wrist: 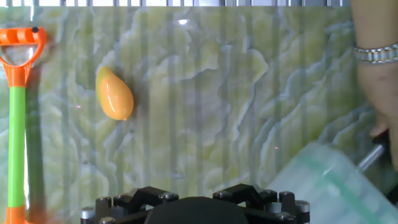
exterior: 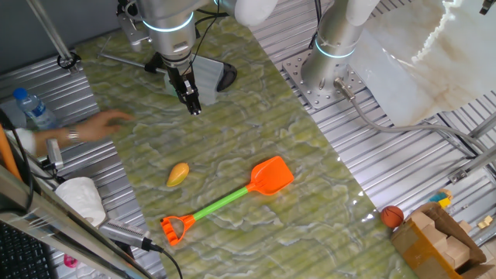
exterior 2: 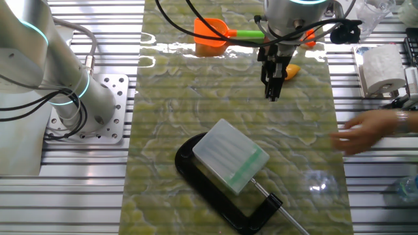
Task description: Use a shovel to scoop up an object
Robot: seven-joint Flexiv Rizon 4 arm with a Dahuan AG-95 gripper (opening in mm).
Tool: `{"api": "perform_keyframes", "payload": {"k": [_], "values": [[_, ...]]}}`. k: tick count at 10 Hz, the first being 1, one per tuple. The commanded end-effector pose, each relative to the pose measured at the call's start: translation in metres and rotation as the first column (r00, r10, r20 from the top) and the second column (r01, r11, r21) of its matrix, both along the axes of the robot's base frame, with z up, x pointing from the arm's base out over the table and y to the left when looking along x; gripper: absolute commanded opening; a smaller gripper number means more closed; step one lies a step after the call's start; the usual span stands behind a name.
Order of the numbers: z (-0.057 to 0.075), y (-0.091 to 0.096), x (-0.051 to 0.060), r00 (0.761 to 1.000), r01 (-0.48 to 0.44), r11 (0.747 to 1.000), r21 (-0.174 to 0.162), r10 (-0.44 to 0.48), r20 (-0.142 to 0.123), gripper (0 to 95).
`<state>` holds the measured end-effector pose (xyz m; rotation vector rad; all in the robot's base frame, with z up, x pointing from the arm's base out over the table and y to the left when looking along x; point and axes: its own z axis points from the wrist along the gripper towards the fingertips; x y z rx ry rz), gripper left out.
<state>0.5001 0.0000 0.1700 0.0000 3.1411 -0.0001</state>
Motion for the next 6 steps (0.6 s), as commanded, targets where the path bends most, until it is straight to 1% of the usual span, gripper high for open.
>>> {"api": "perform_keyframes", "payload": {"k": [1,2,3,5,6], "values": [[-0.0025,-0.0004,0.0004,0.871,-0.48,0.836,0.268,0.418,0.257,0.0],[-0.0057,-0.001,0.0006,0.881,-0.465,0.847,0.258,0.415,0.227,0.0],[-0.0088,-0.0007,0.0011,0.875,-0.478,0.849,0.224,0.439,0.202,0.0],[-0.0098,-0.0002,0.0013,0.868,-0.491,0.847,0.205,0.455,0.197,0.0],[-0.0098,-0.0002,0.0013,0.864,-0.498,0.843,0.204,0.462,0.2,0.0]]}}
